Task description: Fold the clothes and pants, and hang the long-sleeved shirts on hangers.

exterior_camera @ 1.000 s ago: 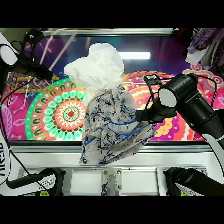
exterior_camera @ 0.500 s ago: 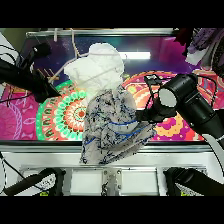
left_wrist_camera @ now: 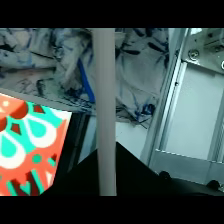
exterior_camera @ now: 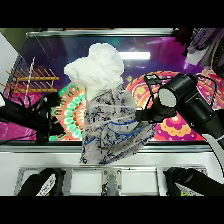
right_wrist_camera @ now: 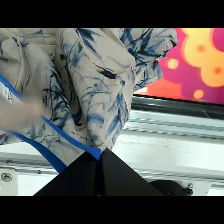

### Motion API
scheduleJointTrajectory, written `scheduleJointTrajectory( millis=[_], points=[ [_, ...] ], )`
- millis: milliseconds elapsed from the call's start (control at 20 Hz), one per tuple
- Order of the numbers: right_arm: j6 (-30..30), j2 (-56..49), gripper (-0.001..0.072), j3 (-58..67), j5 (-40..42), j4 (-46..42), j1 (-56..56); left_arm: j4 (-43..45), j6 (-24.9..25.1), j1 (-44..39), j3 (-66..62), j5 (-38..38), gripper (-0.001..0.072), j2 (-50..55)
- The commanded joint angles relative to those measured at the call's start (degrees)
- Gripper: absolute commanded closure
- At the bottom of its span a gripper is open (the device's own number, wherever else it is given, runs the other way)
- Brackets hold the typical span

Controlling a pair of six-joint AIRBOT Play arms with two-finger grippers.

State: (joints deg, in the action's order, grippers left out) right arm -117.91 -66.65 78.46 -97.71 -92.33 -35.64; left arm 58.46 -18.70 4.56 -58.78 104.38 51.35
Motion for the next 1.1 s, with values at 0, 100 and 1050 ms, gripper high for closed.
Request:
scheduleJointTrajectory(
  millis=[0,100,1050],
  points=[
    [0.0,0.0,0.0698,0.0,0.0,0.0,0.0,0.0,2.9,0.1,9.0,0.1,0.0696,-7.1],
    [0.0,0.0,0.0698,0.0,0.0,0.0,0.0,0.1,2.9,0.1,12.5,0.0,0.0696,-9.4],
    [0.0,0.0,0.0699,0.0,0.0,0.0,0.0,-4.3,4.4,-0.1,17.4,-8.3,0.0697,-2.4]
  ],
)
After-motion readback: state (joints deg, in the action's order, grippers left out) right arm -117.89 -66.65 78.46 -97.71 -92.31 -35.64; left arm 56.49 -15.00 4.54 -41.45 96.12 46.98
